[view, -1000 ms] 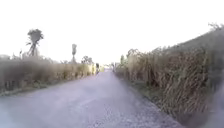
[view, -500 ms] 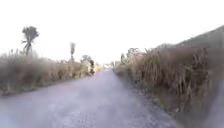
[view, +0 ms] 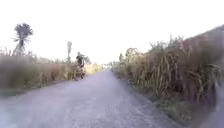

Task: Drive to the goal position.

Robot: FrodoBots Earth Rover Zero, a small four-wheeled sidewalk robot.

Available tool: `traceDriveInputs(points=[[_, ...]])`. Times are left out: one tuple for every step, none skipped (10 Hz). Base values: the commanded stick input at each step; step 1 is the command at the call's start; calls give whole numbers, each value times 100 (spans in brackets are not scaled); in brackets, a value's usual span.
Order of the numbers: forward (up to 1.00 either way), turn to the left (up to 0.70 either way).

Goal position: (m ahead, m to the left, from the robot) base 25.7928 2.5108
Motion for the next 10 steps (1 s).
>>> traceDriveInputs(points=[[100,0],[100,0],[100,0],[100,0],[100,0],[100,0],[100,0],[100,0],[100,0],[100,0]])
